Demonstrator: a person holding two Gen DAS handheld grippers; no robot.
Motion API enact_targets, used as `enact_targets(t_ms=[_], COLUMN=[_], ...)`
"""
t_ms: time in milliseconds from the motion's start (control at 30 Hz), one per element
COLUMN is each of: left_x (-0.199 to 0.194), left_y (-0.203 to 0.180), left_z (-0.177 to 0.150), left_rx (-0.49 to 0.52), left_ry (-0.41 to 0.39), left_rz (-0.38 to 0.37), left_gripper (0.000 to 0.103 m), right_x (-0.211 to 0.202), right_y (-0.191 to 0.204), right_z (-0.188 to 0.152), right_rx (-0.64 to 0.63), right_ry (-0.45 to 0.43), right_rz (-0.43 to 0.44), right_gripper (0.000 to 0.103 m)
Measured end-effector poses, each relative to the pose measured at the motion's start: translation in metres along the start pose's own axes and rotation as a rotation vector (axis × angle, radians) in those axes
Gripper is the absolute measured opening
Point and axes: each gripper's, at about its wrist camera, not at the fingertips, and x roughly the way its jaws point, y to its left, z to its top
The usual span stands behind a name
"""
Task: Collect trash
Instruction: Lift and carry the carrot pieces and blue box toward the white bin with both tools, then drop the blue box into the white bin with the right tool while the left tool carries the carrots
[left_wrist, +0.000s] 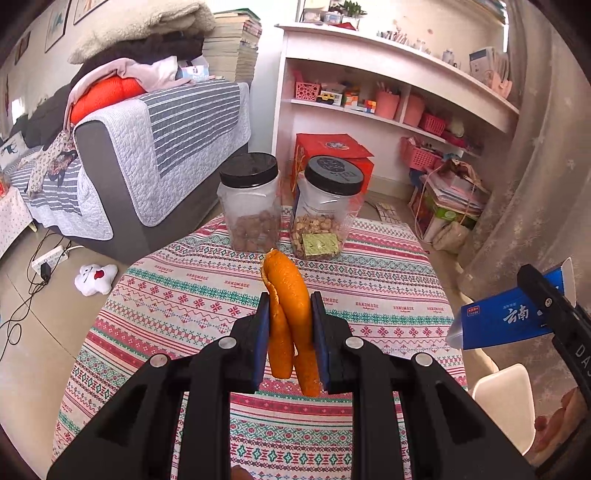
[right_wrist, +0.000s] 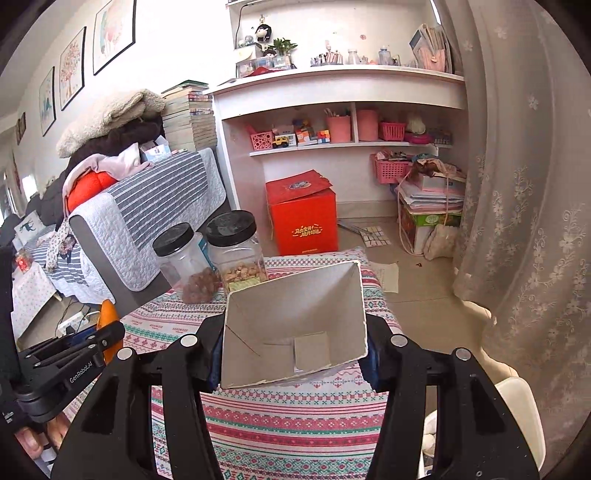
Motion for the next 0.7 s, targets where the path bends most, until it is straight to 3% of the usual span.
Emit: enact_targets(t_ms=[367,567,633,667,700], left_x=[-0.009,-0.014,-0.016,-0.017,-0.018], left_y=[-0.057,-0.098,-0.113,-0.122,-0.129], left_z=[-0.015,-0.029,-0.034,-0.036,-0.039], left_rx=[0.091,0.172,0.191,0.197,0.203], left_ry=[0.001,0.008,0.008,0.012,0.015], left_rz=[-0.059,-0.092,-0.111,-0.123,-0.136], left_gripper=[0.022,0.022,0.022,0.022,0.022], right_x=[-0.053,-0.070,-0.076,-0.079,-0.084], right_y=[-0.089,-0.148,-0.166,-0.175,-0.183], right_z=[-0.006,-0.018,-0.023,-0.026,-0.028], right_rx=[0.075,0.143,0.186,0.209,0.230], right_ry=[-0.034,0.030,0.051,0.056,0.050], right_rz=[-0.156,-0.264,-0.288,-0.298,-0.307], right_gripper=[0.052,0.053,0.060,0.075,0.082])
